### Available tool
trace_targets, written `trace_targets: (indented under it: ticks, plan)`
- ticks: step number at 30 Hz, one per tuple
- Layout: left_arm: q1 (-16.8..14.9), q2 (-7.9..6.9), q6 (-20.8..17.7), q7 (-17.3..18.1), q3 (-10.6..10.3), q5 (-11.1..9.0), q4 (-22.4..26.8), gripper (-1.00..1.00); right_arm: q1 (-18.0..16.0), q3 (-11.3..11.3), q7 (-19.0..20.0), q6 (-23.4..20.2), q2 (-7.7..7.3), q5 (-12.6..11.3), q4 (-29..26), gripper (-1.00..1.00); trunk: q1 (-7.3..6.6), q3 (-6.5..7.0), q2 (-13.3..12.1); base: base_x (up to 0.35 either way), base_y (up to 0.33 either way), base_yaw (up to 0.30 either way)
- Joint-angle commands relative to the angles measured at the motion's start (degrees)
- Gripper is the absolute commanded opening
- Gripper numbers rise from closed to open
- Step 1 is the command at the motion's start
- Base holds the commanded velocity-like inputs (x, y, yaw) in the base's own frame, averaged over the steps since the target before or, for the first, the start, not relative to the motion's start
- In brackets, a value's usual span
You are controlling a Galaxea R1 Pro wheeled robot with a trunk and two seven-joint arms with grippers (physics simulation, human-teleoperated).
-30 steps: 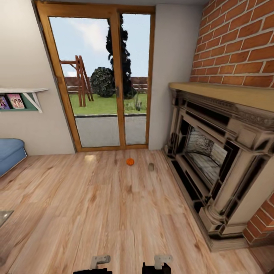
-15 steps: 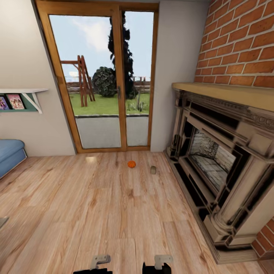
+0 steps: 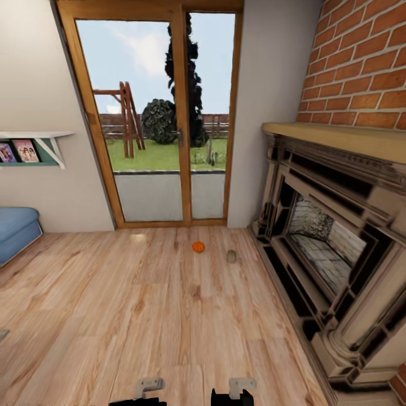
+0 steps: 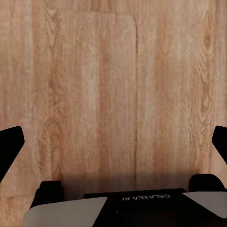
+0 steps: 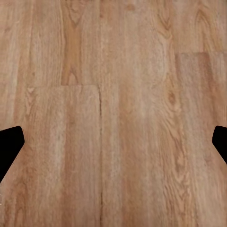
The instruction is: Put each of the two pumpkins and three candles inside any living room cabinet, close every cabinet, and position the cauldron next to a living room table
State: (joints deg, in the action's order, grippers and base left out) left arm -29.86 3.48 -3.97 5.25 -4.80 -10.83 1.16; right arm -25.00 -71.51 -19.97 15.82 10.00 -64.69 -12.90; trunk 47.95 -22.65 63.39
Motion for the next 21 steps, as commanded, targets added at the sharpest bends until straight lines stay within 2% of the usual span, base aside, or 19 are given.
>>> trace_targets:
  ticks: [1,7,21]
  plan:
    - [-0.03,-0.02,-0.32,0.11,-0.48,-0.62,0.07,1.0,-0.05,-0.45,-0.25,0.27,0.0,-0.54,-0.02,1.0,0.02,-0.06,0.04,0.172,0.0,0.27]
    - [-0.03,-0.04,-0.31,0.11,-0.48,-0.61,0.07,1.0,-0.05,-0.4,-0.25,0.26,0.0,-0.53,-0.02,1.0,0.02,-0.07,0.04,0.172,0.0,0.146]
    - [-0.03,-0.05,-0.31,0.11,-0.47,-0.64,0.07,1.0,-0.05,-0.38,-0.25,0.26,-0.07,-0.55,-0.02,1.0,0.02,-0.07,0.04,0.173,0.0,0.009]
